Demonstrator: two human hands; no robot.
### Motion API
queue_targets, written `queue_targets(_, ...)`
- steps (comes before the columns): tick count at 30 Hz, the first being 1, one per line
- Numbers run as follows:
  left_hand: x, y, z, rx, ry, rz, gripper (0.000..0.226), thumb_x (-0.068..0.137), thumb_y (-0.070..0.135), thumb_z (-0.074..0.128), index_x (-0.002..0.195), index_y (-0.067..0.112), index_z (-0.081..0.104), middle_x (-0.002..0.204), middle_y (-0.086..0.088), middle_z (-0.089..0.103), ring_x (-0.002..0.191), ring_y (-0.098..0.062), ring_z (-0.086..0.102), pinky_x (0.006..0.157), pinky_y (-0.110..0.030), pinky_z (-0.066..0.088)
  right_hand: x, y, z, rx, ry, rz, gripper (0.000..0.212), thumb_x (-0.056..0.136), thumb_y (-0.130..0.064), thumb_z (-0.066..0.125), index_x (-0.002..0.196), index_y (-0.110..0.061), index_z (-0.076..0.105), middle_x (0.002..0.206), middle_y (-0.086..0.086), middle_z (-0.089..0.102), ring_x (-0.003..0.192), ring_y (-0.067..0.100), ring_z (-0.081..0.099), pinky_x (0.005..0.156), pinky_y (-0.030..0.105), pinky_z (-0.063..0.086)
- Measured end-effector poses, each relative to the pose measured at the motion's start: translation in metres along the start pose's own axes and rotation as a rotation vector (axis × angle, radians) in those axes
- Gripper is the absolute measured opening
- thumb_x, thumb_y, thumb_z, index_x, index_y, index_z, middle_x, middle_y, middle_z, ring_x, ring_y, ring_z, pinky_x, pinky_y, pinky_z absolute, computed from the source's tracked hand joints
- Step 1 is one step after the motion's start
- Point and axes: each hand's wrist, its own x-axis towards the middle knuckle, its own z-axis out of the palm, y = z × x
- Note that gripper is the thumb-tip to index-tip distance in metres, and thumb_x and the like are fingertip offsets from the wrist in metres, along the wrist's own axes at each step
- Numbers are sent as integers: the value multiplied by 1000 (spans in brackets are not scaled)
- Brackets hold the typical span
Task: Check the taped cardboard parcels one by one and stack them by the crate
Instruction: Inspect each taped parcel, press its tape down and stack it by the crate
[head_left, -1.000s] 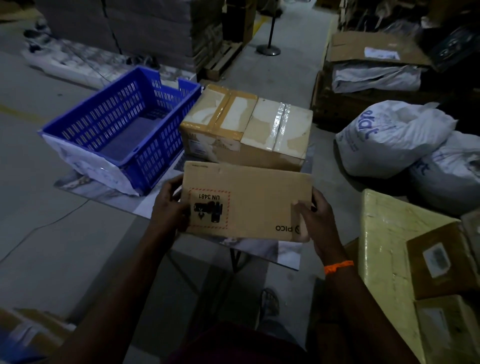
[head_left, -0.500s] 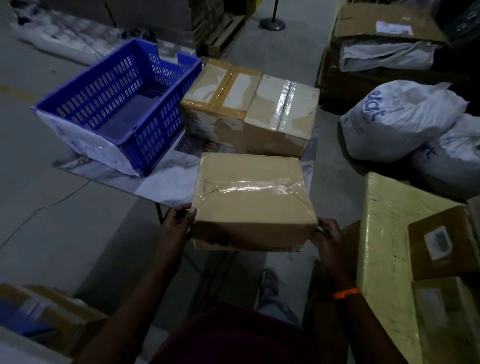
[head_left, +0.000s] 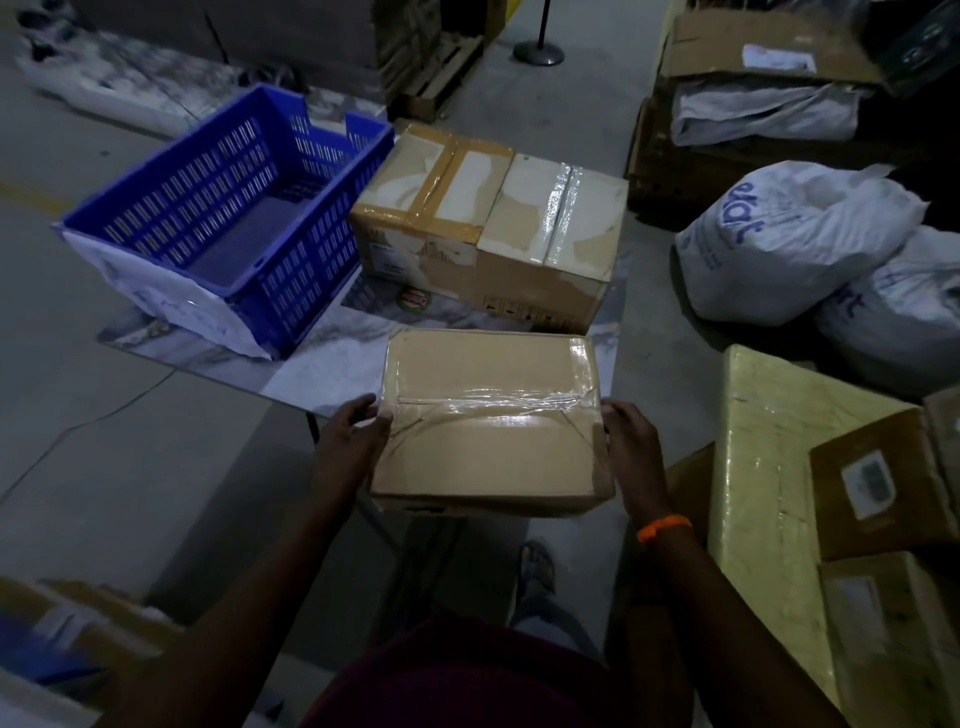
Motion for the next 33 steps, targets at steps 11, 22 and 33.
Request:
queue_targets(11,37,39,16,101,-5,22,43,89,13,67,132,19,64,117,-2,67,89,-16,67,59,-28,54,49,-44,20,17,-25,57,13,94,-15,69,101,-26,72,99,0,74,94,20,69,75,31,55)
queue_targets(22,10,52,3,-409,124,25,53,90,66,59,111,17,65,122,-8,66,114,-24,63,96,-50,54,11,-78,3,290,132,-108,13,98,-44,64,98,-32,64,100,-1,68,96,20,65,81,38,54)
queue_targets(33,-14,15,-5,-146,159,-7,83,63,95,57,99,20,66,103,-5,70,98,-24,67,93,-57,54,-40,-40,-2,316,129,-7,30,96,-52,61,90,-22,66,98,-1,76,99,17,73,87,39,59)
